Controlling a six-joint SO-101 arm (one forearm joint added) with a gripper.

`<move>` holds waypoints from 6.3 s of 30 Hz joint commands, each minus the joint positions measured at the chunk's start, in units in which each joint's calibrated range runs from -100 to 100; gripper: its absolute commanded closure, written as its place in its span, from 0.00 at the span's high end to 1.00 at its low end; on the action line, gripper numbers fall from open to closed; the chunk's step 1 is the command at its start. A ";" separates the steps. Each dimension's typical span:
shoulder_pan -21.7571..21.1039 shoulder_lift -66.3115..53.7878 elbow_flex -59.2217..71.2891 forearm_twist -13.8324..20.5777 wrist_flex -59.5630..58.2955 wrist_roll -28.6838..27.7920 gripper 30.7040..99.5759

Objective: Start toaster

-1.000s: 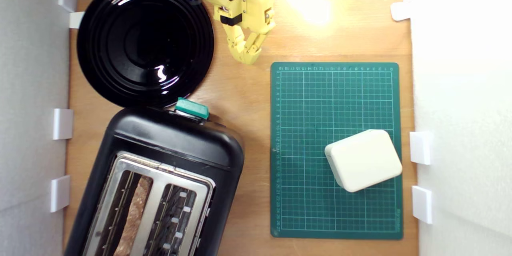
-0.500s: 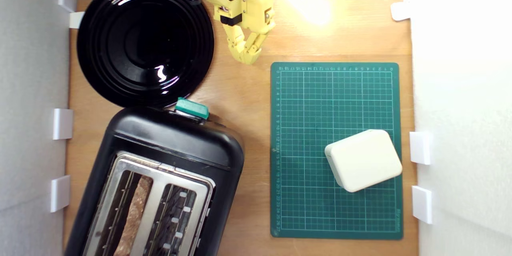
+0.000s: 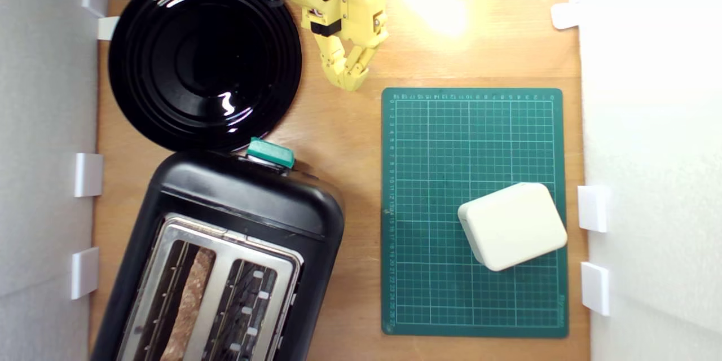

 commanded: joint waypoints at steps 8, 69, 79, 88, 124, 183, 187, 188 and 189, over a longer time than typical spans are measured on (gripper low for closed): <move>-0.18 -0.58 0.28 0.57 0.21 0.35 0.01; 4.82 21.23 -30.89 5.17 0.30 14.19 0.01; 11.25 36.63 -44.70 5.17 0.12 20.01 0.01; 11.25 50.87 -64.96 5.26 -0.22 19.53 0.01; 15.06 73.27 -84.86 5.45 -3.99 17.28 0.01; 16.01 89.17 -76.50 6.29 -6.73 20.58 0.01; 15.45 91.17 -76.50 6.29 -6.81 20.74 0.01; 15.45 91.42 -76.50 6.29 -6.81 20.74 0.01; 15.45 91.59 -76.50 6.29 -6.81 20.74 0.01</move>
